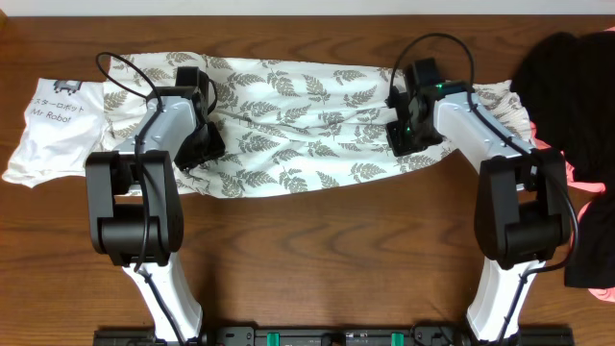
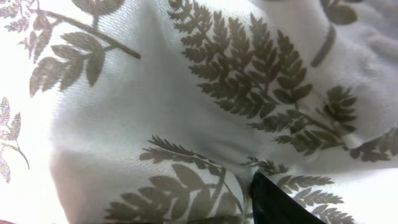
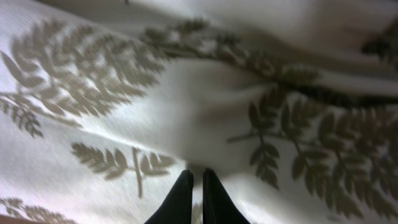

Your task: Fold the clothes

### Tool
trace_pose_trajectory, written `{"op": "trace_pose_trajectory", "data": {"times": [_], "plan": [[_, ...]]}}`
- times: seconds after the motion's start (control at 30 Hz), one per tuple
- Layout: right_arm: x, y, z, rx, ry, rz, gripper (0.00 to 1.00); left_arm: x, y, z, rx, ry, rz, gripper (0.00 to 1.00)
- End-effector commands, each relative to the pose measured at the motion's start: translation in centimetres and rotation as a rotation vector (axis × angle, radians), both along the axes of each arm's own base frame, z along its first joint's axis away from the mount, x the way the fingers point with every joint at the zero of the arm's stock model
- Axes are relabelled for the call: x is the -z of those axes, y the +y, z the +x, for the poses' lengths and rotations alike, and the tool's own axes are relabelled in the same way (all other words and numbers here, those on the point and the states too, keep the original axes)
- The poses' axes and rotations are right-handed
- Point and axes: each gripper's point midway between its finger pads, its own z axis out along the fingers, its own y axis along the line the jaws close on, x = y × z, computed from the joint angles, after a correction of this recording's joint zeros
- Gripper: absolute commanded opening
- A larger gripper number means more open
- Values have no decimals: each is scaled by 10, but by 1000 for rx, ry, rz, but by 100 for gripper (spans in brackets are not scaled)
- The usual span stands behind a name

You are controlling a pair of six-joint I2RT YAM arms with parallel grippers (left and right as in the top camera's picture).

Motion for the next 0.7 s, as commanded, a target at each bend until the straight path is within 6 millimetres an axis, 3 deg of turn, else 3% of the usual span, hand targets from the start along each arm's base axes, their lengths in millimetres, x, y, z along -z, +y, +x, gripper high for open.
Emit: {"op": "trace_pose_trajectory", "data": {"times": [0.0, 0.23, 0.67], "plan": [[-6, 8, 2, 6, -28, 29, 7, 37, -4, -27, -5, 114, -18, 52], [4, 9, 8, 5, -72, 40, 6, 37, -4, -27, -5, 115, -18, 51], [-18, 11, 72, 18, -359, 36, 12, 37, -4, -27, -5, 115, -19, 52]]}}
